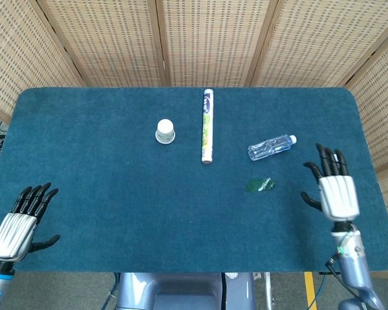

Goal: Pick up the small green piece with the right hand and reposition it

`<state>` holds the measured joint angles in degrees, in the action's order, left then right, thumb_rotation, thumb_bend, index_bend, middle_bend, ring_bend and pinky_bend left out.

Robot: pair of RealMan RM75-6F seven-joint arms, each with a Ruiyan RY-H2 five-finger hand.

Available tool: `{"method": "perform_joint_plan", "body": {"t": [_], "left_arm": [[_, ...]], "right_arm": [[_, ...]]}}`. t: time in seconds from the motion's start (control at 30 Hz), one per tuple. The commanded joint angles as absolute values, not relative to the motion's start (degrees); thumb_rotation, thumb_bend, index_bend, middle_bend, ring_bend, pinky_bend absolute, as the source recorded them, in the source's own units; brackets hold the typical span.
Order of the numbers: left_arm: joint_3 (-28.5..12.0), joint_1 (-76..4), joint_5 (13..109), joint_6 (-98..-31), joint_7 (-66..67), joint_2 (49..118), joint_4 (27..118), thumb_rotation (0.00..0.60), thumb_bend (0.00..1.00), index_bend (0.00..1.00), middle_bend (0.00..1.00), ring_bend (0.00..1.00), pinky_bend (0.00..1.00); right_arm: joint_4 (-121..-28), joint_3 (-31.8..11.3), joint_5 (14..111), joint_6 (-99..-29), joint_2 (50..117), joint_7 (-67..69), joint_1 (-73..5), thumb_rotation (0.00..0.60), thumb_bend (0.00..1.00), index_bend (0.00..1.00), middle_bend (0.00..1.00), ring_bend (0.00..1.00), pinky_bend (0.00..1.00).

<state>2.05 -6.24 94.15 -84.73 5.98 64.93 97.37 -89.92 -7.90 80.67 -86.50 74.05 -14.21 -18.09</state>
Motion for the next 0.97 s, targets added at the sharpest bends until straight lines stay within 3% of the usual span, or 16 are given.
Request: {"method": "perform_joint_plan", "body": {"t": [0.03, 0.33, 0.7, 0.97], "left_arm": [[2.01, -6.21, 94.04, -84.73, 6.06, 64.94, 97.35, 0.6, 0.09, 0.0, 0.0, 0.0, 0.0], [1.7, -6.14, 93.11, -84.5, 7.24, 65.37, 97.18, 0.6, 0.09, 0.0, 0.0, 0.0, 0.0], [1.44, -6.06, 92.31, -84.34, 8.33, 65.86, 96.8, 0.6, 0.08, 0.0, 0.0, 0.0, 0.0], [1.27, -6.03, 91.95, -84.34, 8.32, 65.76, 96.96, 0.6, 0.08, 0.0, 0.0, 0.0, 0.0]], "right_arm": [[-87.63, -4.16, 84.65, -92.84, 71.93, -7.32, -11.81, 0.6, 0.19, 0.28, 0.0, 0.0, 0.0], [-85.22, 0.21, 89.56, -99.39, 70.35, -1.23, -4.72, 0.6, 0.19, 0.23, 0.0, 0.0, 0.0], [-90.01, 3.09, 89.23, -91.12, 64.85, -4.35, -4.49, 0.6, 0.18, 0.02, 0.0, 0.0, 0.0], [-91.79, 2.79, 88.37, -88.94, 63.19, -5.3, -4.07, 0.6, 0.18, 0.0, 0.0, 0.0, 0.0]]}}
